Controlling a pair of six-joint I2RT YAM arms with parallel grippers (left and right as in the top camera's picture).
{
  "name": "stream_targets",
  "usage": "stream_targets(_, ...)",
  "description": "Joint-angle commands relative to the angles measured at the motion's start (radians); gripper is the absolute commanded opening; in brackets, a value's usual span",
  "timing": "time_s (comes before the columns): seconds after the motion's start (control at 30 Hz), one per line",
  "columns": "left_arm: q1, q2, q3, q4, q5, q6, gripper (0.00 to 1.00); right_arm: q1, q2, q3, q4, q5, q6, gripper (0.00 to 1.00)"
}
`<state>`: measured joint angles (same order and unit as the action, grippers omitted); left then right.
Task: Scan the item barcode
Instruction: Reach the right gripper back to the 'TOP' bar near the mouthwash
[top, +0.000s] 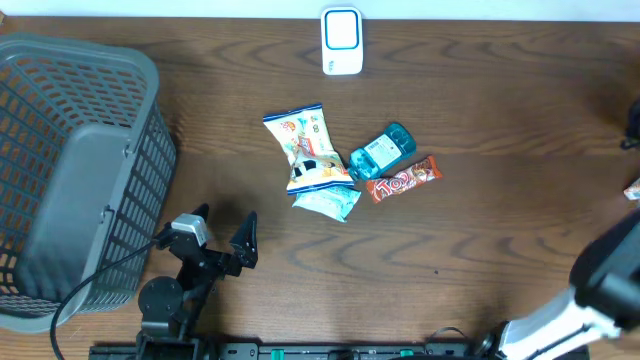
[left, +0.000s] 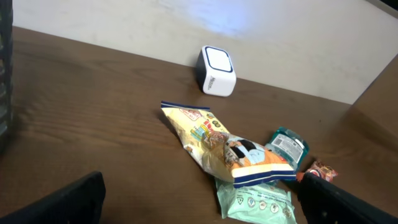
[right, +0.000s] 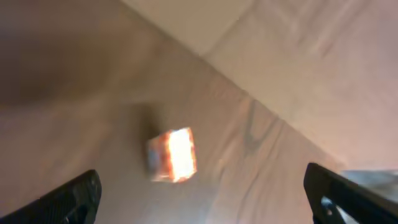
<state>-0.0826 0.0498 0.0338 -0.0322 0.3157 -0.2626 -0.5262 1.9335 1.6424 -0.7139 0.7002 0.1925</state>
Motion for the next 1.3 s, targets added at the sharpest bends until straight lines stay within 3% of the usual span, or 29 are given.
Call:
stream_targets(0.0, -0.004, -0.005, -0.027, -0.014, 0.005, -0.001, 0.99, 0.06, -0.263, 0.011, -0.103, -0.369, 0.136, 0.99)
stream_targets(0.13, -0.004, -0.005, -0.027, -0.014, 0.005, -0.001, 0.99, 0.115, -0.406, 0.01, -0.235, -0.993, 0.151, 0.99)
stream_targets(0.3, -0.004, -0.005, -0.027, -0.014, 0.005, -0.001, 0.99, 0.224, -0.436, 0.01, -0.402, -1.275, 0.151, 0.99)
stream_targets(0.57, -0.004, -0.005, -0.027, -0.014, 0.005, -0.001, 0.99, 0.451, -0.432, -0.119, -0.509, -1.176, 0.176, 0.99)
stream_targets(0.7, -0.004, -0.005, -0.027, -0.014, 0.005, -0.001, 0.98, 0.532, -0.432, -0.227, -0.488, -1.068, 0.277, 0.99)
stream_targets(1.0, -0.004, -0.005, -0.027, -0.014, 0.005, -0.001, 0.99, 0.634, -0.432, -0.355, -0.461, -1.065, 0.383, 0.99)
stream_targets(1.27, -0.004, -0.005, -0.027, -0.014, 0.005, -0.001, 0.99, 0.716, -0.431, -0.424, -0.317, -1.069, 0.399, 0.99)
